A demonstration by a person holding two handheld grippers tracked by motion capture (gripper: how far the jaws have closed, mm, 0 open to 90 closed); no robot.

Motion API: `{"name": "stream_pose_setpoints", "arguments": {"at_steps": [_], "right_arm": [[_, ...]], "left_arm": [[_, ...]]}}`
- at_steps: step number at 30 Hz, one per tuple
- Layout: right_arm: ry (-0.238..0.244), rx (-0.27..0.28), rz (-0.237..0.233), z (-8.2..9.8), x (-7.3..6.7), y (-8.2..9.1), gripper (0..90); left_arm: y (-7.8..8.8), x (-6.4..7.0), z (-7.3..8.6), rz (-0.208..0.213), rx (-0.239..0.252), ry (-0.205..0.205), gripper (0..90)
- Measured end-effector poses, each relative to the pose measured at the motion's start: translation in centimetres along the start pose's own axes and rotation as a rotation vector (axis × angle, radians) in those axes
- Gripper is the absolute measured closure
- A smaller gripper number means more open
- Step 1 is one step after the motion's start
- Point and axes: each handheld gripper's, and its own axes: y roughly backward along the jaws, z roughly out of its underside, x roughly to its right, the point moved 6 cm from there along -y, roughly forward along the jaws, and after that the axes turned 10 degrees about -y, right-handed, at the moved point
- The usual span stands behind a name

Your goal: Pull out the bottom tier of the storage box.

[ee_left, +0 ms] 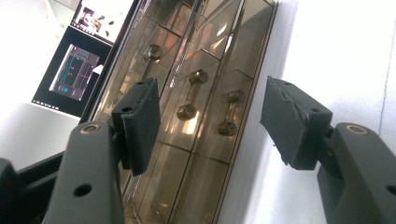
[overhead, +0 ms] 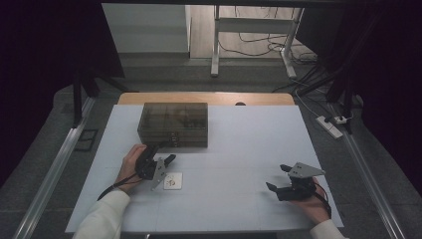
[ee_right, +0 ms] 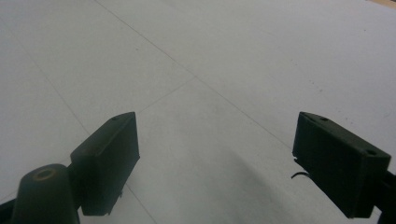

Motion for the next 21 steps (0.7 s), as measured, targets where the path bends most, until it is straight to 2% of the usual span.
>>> {"name": "stream_pose_setpoints", "arguments": {"at_steps": [21], "right_arm": [[0.003,0.000,0.002,0.03,-0.02,-0.13,14.2]], "left_arm": [[-0.44,0.01,-0.04,-0.006,0.009,-0.004,41.5]]}}
